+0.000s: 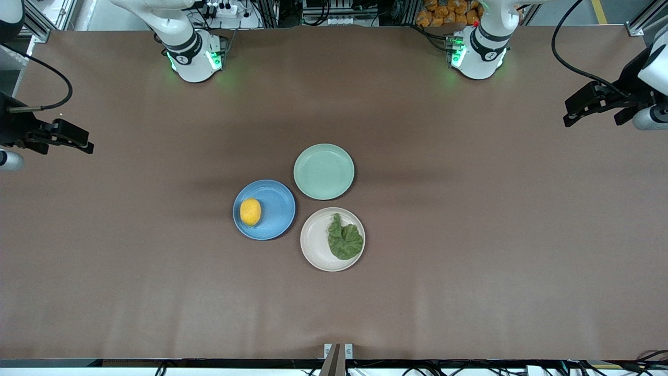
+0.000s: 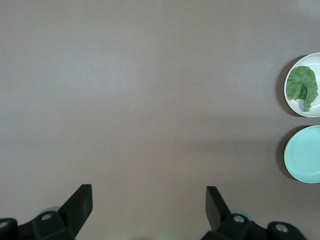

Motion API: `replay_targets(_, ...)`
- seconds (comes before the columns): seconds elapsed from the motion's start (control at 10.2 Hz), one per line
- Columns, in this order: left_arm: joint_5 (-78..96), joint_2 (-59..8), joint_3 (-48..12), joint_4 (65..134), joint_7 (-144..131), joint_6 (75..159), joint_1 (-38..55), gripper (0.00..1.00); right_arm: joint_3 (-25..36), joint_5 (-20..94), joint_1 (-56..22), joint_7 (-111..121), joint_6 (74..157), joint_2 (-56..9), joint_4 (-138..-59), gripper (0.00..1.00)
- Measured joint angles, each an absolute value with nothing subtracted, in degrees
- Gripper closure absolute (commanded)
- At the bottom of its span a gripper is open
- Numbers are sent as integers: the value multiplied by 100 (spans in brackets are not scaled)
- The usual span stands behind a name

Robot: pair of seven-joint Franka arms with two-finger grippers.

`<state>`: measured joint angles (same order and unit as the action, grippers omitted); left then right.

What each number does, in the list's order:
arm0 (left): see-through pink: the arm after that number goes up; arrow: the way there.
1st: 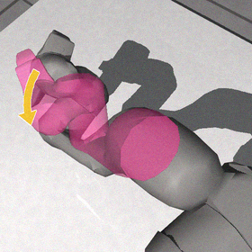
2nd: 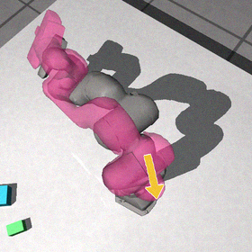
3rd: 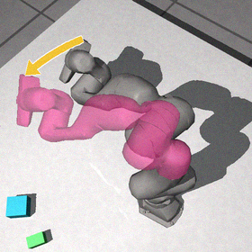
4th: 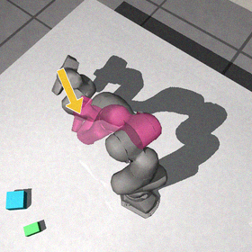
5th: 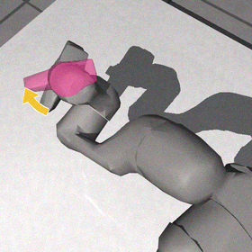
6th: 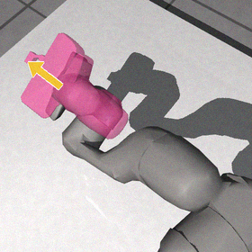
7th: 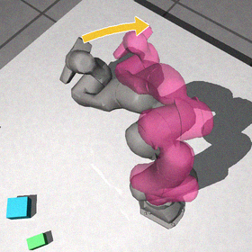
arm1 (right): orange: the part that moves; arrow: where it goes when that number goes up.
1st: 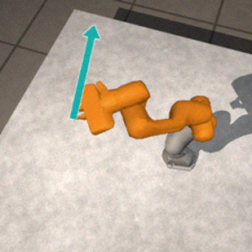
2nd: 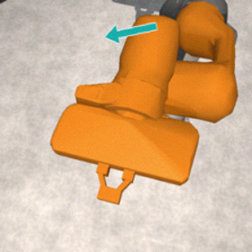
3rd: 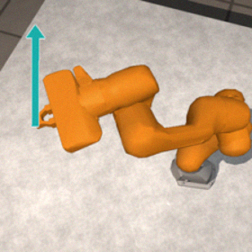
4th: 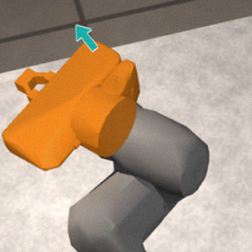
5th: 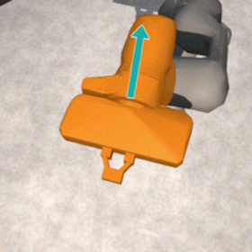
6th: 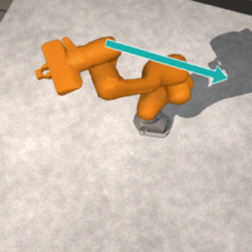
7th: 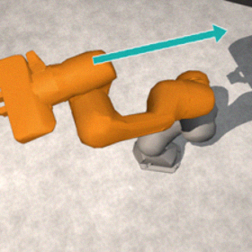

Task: Pick lemon and lettuce from blue and beige plates
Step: 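Reach the right gripper toward the lemon while the left gripper reaches the lettuce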

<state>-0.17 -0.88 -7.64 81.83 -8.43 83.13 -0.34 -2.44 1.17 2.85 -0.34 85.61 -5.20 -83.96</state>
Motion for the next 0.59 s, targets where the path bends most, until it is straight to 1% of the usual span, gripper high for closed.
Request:
replay_targets(0.39,4,-107,-801,8187,-843,8330,-6,0,-246,117,285,-34,8561,-520,-8398,0)
replay_targets(0.59,118,-324,-1034,8240,-843,8761,147,0,-249,117,285,-34,8561,-520,-8404,0)
